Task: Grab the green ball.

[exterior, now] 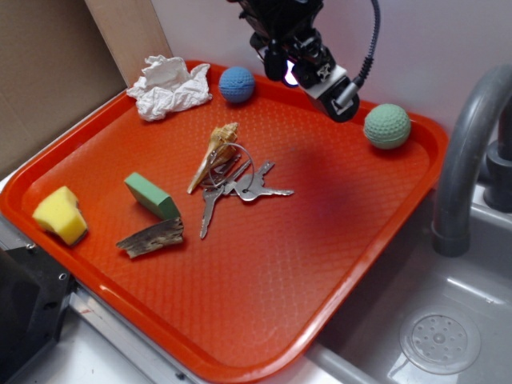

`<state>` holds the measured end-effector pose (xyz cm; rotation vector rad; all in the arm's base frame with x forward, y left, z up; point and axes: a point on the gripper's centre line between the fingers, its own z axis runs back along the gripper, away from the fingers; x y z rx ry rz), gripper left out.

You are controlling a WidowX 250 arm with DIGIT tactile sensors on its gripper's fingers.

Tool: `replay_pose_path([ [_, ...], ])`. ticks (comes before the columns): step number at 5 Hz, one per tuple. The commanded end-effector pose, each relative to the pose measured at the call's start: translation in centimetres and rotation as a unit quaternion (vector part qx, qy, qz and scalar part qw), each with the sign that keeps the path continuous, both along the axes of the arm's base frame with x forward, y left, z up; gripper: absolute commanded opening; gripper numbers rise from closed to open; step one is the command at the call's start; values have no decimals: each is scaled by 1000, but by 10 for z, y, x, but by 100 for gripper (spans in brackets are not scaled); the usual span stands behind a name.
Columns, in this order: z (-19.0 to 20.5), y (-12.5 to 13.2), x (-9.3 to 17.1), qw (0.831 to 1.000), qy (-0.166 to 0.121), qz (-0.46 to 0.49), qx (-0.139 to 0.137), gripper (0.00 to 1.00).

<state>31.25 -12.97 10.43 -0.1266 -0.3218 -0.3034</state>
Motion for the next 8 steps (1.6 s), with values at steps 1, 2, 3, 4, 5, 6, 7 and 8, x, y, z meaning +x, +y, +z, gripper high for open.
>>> replay_pose_path([
  [1,22,-6,8,1000,-29,3,-10,100],
  [2,-4,-5,16,999,-35,13,23,100],
  [3,-25,-16,28,999,-22,12,43,100],
  [4,-40,-24,37,999,-18,1,40,100],
  [5,-48,-29,39,1000,-4,-5,18,64],
  [6,-52,-37,43,999,-28,-2,22,0],
  [7,-59,-44,49,999,-41,-11,2,0],
  [8,-60,-53,60,999,-30,-27,-8,0],
])
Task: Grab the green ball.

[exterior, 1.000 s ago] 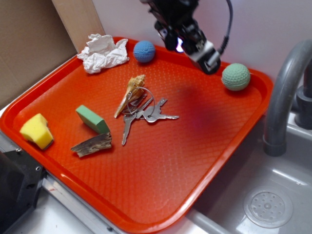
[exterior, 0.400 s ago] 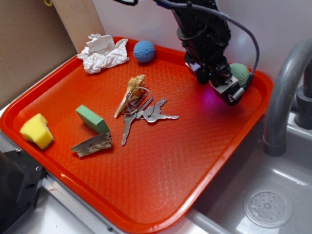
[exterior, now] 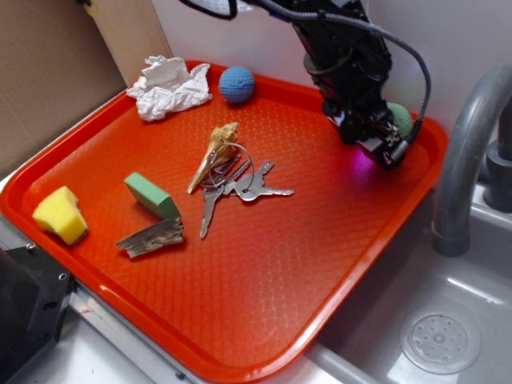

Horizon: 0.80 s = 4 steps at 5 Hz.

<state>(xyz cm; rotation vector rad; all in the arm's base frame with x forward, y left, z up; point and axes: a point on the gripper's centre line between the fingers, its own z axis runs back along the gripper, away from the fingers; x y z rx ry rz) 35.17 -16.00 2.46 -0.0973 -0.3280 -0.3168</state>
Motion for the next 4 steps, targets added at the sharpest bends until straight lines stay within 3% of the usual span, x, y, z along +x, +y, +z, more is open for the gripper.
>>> replay_pose_path([
  [1,32,-15,14,998,0,-37,-43,100],
  [3,68,4,-4,998,-28,-28,-55,100],
  [4,67,-1,-7,995,-67,-24,-62,100],
])
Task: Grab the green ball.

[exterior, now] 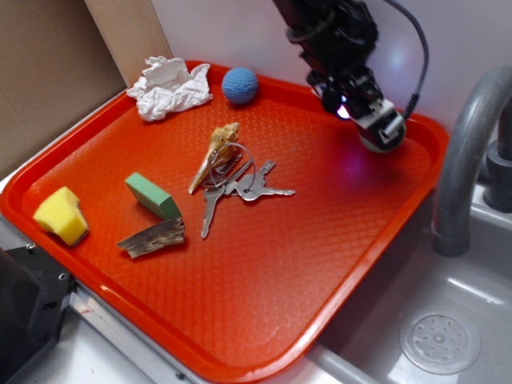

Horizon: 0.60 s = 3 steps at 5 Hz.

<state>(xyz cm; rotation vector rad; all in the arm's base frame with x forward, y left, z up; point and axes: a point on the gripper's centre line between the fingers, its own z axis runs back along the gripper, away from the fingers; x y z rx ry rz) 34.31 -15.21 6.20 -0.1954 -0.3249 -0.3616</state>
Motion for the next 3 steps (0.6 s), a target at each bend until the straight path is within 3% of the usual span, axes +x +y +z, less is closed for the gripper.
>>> replay_pose_path([
  [1,12,-23,8,998,-59,-8,-4,100],
  [2,-8,-35,6,999,-19,-30,-1,100],
  [3,-30,-46,7,999,-27,-31,32,0],
])
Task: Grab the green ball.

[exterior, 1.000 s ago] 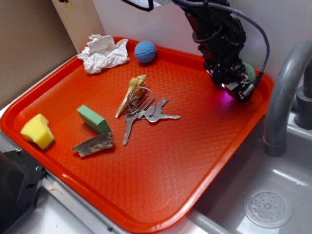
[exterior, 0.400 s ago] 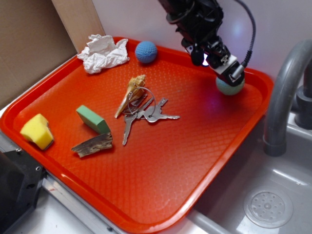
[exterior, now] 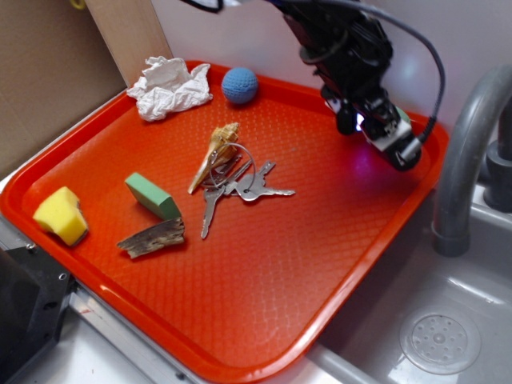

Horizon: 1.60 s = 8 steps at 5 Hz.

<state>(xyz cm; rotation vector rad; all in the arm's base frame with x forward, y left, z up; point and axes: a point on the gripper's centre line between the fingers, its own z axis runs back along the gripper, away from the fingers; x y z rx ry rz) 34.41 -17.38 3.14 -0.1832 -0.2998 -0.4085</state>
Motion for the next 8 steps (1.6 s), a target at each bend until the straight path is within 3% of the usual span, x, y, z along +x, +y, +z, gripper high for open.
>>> replay_pose_path([
  [1,0,-23,10,998,-47,7,33,0],
  [2,42,2,4,996,-49,64,40,0],
  [3,92,41,-28,989,11,143,25,0],
  [4,144,73,-70,967,32,249,34,0],
  [5,197,104,-95,941,84,325,33,0],
  [6,244,125,-113,940,65,334,5,0],
  [7,259,124,-114,937,56,344,26,0],
  [8,228,113,-105,930,46,356,80,0],
])
